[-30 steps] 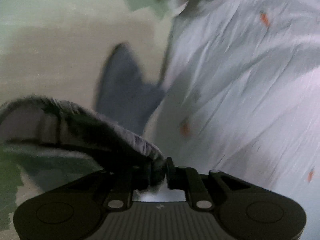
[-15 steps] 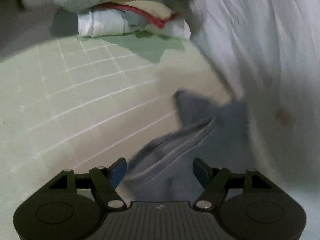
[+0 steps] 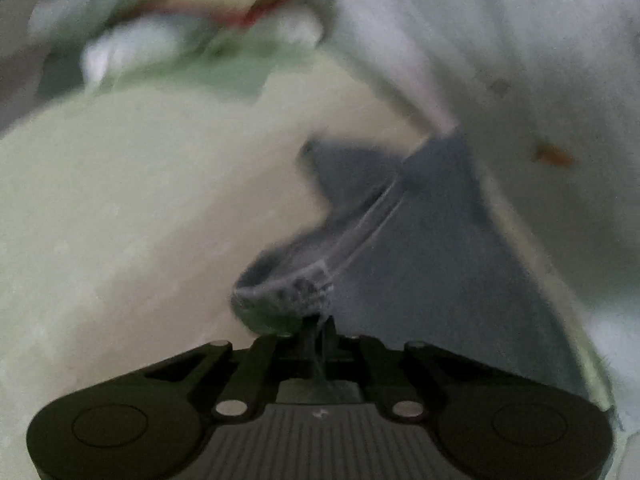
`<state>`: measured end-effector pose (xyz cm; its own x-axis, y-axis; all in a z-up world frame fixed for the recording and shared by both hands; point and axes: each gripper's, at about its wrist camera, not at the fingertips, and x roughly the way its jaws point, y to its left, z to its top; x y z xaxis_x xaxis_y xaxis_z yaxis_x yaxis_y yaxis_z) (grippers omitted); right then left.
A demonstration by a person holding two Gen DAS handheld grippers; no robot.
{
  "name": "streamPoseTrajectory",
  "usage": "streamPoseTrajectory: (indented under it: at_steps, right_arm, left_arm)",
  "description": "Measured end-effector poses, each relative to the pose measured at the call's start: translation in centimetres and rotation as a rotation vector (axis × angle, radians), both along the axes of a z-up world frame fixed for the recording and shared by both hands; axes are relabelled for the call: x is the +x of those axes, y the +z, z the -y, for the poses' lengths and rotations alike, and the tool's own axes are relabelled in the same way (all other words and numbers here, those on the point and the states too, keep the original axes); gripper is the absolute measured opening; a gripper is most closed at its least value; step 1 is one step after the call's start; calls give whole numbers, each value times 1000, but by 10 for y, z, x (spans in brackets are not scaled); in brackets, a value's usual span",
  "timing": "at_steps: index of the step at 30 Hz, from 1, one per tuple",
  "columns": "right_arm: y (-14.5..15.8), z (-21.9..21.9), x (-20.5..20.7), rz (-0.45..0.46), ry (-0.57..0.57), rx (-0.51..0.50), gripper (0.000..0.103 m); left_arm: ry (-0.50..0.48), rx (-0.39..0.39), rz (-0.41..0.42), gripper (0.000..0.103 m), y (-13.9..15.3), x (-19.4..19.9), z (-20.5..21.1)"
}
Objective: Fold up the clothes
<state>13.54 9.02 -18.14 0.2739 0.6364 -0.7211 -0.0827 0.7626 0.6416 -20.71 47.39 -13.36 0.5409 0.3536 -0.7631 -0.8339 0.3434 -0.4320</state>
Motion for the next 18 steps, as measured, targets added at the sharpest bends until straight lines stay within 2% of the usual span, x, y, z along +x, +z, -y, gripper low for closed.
streamPoseTrajectory:
  at_steps: [2,3,4,5,6,7,10,12,14,18]
  right_arm:
    - [0,5,-2,-4,-14,1,37]
    - [0,5,-2,-5,-19,3,37]
    - [0,6,-2,-4,-23,4,37]
    - [1,5,-4,-2,-24,3,37]
    - [1,5,-5,-2,-24,2,37]
    - [1,5,-7,-2,-24,0,37]
    - [1,4,-8,-4,-25,-1,37]
    - [1,7,-8,-1,-27,-5,37]
    - [0,10,-8,-5,-32,-7,37]
    - [-4,11,-7,-18,-34,-15,38]
  left_arm:
    - [4,18,157,6,19,0,-9]
    - [21,21,253,17,26,-2,-14]
    - [53,23,350,42,29,-5,-19]
    - [74,22,400,56,30,-6,-22]
    - [83,20,413,70,29,-6,-25]
    - [88,24,390,69,28,-5,-27]
    - [106,61,203,68,18,-6,-22]
    - [122,51,127,68,8,-16,-14]
    - [150,3,89,67,-6,-30,-8]
    - [177,-86,75,67,-30,-45,-1]
